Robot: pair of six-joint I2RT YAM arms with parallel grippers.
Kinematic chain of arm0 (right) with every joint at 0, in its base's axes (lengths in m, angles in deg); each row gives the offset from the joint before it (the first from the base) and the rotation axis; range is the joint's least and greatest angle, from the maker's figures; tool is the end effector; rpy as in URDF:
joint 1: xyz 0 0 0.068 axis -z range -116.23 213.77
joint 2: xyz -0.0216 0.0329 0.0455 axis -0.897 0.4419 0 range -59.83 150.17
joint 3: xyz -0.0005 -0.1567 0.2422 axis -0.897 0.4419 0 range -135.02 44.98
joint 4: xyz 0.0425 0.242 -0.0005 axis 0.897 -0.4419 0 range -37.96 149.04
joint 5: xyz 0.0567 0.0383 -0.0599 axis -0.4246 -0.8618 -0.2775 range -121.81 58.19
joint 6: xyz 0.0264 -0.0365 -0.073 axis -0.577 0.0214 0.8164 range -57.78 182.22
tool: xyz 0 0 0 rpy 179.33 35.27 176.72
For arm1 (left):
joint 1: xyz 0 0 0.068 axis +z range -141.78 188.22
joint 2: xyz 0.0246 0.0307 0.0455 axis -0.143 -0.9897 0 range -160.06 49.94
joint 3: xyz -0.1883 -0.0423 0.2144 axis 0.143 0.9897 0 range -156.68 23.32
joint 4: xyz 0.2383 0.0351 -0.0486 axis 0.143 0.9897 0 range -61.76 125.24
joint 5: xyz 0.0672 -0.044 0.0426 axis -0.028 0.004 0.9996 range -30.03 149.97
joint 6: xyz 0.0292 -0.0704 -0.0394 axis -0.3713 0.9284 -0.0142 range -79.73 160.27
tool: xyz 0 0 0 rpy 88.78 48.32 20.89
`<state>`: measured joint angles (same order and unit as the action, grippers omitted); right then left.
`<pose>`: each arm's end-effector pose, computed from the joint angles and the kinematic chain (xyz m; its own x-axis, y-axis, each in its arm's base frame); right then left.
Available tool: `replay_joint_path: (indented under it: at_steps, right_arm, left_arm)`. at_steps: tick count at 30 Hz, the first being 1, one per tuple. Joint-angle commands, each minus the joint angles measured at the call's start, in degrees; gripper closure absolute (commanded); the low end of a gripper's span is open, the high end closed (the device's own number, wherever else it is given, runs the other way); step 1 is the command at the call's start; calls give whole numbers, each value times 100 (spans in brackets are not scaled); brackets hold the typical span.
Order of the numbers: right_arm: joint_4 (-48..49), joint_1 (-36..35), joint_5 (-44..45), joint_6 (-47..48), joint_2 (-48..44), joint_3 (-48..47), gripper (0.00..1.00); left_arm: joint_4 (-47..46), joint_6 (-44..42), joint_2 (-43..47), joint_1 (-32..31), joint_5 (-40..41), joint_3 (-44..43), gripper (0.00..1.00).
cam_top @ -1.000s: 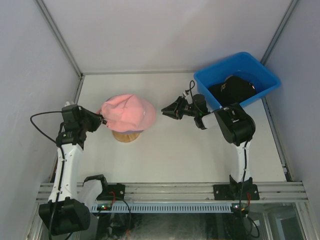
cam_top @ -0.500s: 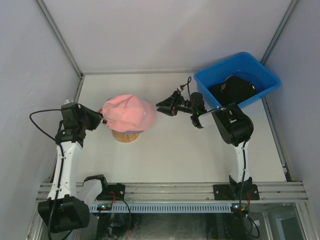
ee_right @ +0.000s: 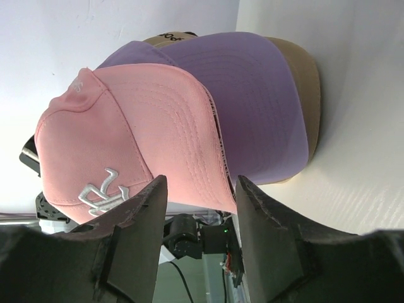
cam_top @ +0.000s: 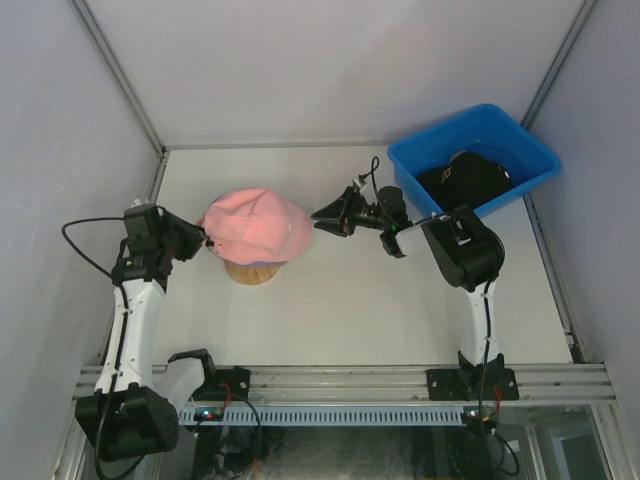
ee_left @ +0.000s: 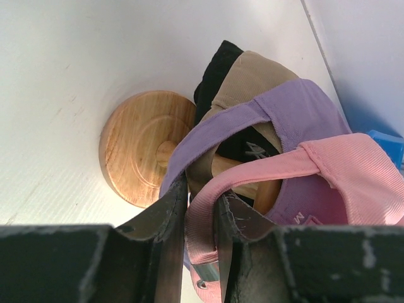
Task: Stack the hats
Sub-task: Stack the hat on the hat.
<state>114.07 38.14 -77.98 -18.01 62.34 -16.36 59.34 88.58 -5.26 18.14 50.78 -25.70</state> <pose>0.3897 0.2475 0.1679 -0.9484 0.3020 -0.0970 -0.0709 0.0963 0.9928 0.2106 0.0245 0.2886 -0.3634 -0.8119 -0.4570 -0.4753 0.5834 -0.6585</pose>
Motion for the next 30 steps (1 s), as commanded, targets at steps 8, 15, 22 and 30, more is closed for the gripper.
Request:
replay_joint_path:
  at_steps: [8, 15, 22, 30]
  right_arm:
    - [181, -173, -121, 197, 295, -234, 48]
    - [869, -297, -198, -352, 619, -469, 48]
    - [1525, -352, -229, -890, 844, -640, 55]
    - [1846, -447, -241, -1280, 989, -754, 66]
  left_arm:
    - [-29, -200, -81, 90, -70, -405, 73]
    - [-10, -202, -149, 99, -103, -450, 73]
    - [-22, -200, -253, 101, -157, -470, 73]
    - [-48, -160, -314, 100, -238, -462, 73]
